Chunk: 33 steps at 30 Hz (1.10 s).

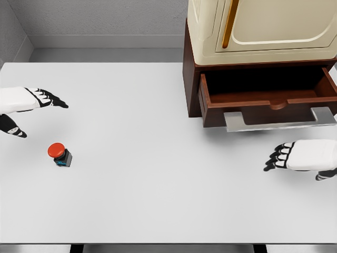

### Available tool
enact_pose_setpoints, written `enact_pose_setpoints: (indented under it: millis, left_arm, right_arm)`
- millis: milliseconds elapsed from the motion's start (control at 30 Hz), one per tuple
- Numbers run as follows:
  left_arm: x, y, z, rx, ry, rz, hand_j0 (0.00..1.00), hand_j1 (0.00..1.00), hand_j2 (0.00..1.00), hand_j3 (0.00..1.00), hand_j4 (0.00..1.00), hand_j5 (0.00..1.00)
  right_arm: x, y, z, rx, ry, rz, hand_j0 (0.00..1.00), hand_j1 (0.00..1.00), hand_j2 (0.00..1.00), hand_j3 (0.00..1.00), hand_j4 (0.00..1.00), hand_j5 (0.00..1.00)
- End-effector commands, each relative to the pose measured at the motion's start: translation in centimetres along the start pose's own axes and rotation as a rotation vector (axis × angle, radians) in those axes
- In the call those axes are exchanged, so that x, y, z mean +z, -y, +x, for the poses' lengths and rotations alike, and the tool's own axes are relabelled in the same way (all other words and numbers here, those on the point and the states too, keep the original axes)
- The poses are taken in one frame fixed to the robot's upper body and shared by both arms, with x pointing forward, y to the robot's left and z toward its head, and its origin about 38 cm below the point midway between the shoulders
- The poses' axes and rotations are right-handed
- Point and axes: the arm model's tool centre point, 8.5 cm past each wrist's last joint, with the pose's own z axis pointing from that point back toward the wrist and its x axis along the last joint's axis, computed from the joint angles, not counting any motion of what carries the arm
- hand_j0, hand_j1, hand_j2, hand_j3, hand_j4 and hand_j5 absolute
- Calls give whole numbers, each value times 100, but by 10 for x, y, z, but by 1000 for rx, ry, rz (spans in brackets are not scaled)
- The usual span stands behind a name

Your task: Put the switch into the drawer with left arm, and close the drawer with right arm

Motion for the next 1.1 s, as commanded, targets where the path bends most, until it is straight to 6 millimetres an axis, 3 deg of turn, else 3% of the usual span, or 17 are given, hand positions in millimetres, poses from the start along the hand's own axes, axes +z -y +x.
enact_pose_setpoints:
  millis: [0, 200, 300, 367, 433, 567, 800, 1067]
  left_arm:
    - [1, -1, 0, 4, -1, 4, 100, 100, 100, 100, 100, 100]
    - [-1, 0, 2, -11, -1, -7, 100, 100, 100, 100, 100, 100]
    - [-14, 23, 3, -41, -7, -100, 100, 100, 100, 100, 100, 100]
    - [-20, 36, 6, -35, 7, -141, 100, 100, 100, 100, 100, 100]
    - [-20, 36, 6, -33, 7, -143, 100, 100, 100, 100, 100, 100]
    - [-29, 42, 9, -23, 25, -147, 100, 100, 100, 100, 100, 100]
    - [-36, 45, 11, -32, 32, -153, 99, 99, 99, 99, 99, 99]
    - [-40, 55, 14, -37, 41, -187, 99, 99, 99, 99, 99, 99]
  right_arm:
    - [-1, 0, 1, -4, 3, -3, 100, 100, 100, 100, 100, 100]
    - [6, -1, 0, -32, 6, -10, 100, 100, 100, 100, 100, 100]
    - [14, -2, -3, -37, -12, 0, 58, 58, 58, 58, 58, 58]
    - [22, -4, -5, -48, -21, 7, 45, 45, 45, 45, 45, 45]
    - [31, -6, -6, -72, -27, 8, 39, 39, 39, 39, 39, 39]
    - [43, -10, -8, -101, -40, 20, 36, 36, 36, 36, 36, 36]
    - [58, -19, -14, -120, -77, 53, 38, 38, 38, 38, 38, 38]
    - [58, -20, -15, -125, -80, 57, 41, 41, 41, 41, 41, 41]
